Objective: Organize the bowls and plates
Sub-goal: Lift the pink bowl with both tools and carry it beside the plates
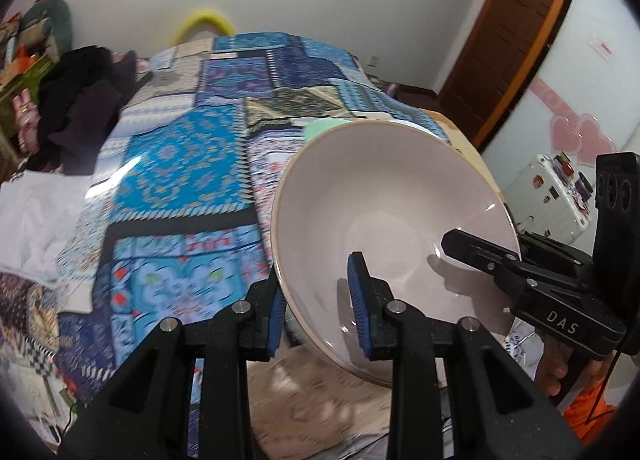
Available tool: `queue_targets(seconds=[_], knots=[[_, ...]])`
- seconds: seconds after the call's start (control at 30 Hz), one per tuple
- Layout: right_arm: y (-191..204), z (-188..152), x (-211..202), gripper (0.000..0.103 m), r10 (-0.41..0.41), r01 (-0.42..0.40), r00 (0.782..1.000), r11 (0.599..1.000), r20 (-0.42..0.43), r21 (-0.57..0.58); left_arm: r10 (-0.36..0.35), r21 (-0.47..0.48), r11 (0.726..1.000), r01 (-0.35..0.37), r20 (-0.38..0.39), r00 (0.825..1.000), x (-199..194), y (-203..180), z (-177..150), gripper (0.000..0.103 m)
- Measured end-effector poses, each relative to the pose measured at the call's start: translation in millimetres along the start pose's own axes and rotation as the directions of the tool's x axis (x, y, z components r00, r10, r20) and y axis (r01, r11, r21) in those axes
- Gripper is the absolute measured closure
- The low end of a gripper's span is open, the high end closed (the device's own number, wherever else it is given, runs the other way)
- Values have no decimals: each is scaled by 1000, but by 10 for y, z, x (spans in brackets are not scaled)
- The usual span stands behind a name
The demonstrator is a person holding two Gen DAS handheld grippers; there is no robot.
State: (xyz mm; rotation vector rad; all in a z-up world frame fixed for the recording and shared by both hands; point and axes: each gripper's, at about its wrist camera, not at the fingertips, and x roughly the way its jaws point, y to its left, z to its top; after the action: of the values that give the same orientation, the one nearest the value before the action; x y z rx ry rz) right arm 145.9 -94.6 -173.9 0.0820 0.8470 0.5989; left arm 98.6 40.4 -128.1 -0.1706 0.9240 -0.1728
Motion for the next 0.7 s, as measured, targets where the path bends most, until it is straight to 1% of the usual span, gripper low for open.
queue_targets(seconds=[0.2, 0.37, 0.57, 0.7], knots=[[310, -24, 221, 75, 36, -38, 999, 998, -40, -42, 41, -50, 998, -40, 10, 999, -193, 374, -194, 74], [484, -75, 404, 75, 51, -56, 995, 996, -86, -63, 72, -93, 993, -71, 4, 997, -284, 655, -352, 74], [611, -137, 616, 75, 48, -60, 988, 995, -144, -79, 82, -145, 986, -85, -23, 996, -237, 932, -503, 74], [665, -179, 743, 75, 43, -58, 983, 995, -177, -83, 91, -164, 982, -96, -38, 995, -175, 1056, -581, 74]])
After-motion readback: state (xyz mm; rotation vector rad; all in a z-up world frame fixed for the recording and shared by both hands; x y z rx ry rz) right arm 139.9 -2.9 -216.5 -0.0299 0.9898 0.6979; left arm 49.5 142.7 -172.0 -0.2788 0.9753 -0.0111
